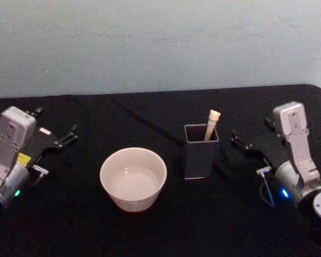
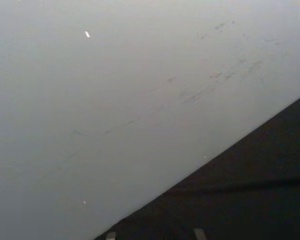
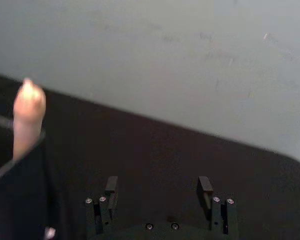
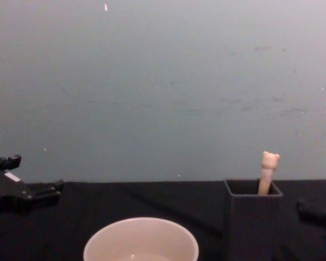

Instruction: Pick up the stirring spoon with one hand, stir inside the cup, then place it back in its original position.

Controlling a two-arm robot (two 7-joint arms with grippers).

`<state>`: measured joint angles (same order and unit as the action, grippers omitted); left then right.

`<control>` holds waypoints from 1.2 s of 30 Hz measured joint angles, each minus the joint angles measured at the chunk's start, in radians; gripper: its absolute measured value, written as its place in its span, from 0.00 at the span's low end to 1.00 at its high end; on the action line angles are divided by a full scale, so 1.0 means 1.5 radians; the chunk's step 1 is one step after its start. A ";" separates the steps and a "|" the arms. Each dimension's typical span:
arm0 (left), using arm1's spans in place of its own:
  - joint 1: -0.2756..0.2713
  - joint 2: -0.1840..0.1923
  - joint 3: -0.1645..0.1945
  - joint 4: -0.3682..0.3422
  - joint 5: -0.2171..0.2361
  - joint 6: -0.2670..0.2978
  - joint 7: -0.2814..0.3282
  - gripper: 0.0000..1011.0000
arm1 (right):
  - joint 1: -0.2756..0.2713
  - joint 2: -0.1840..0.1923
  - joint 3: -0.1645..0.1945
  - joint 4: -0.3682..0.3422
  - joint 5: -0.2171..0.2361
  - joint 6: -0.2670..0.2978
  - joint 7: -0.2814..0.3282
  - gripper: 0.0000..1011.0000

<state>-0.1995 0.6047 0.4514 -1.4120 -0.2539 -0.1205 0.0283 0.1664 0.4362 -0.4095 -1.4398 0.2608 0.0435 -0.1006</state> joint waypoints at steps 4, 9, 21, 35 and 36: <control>0.000 0.000 0.000 0.000 0.000 0.000 0.000 0.99 | -0.010 -0.007 0.002 0.008 -0.006 0.014 -0.004 0.99; 0.000 0.000 0.000 0.000 0.000 0.000 0.000 0.99 | -0.009 -0.010 0.004 0.011 -0.006 0.017 -0.004 0.99; 0.000 0.000 0.000 0.000 0.000 0.000 0.000 0.99 | -0.007 -0.008 0.003 0.008 -0.005 0.016 -0.003 0.99; 0.000 0.000 0.000 0.000 0.000 0.000 0.000 0.99 | -0.007 -0.007 0.003 0.006 -0.003 0.015 -0.002 0.99; 0.000 0.000 0.000 0.000 0.000 0.000 0.000 0.99 | -0.007 -0.007 0.003 0.006 -0.003 0.015 -0.002 0.99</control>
<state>-0.1995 0.6047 0.4514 -1.4120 -0.2539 -0.1205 0.0283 0.1563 0.4259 -0.4049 -1.4308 0.2563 0.0653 -0.1033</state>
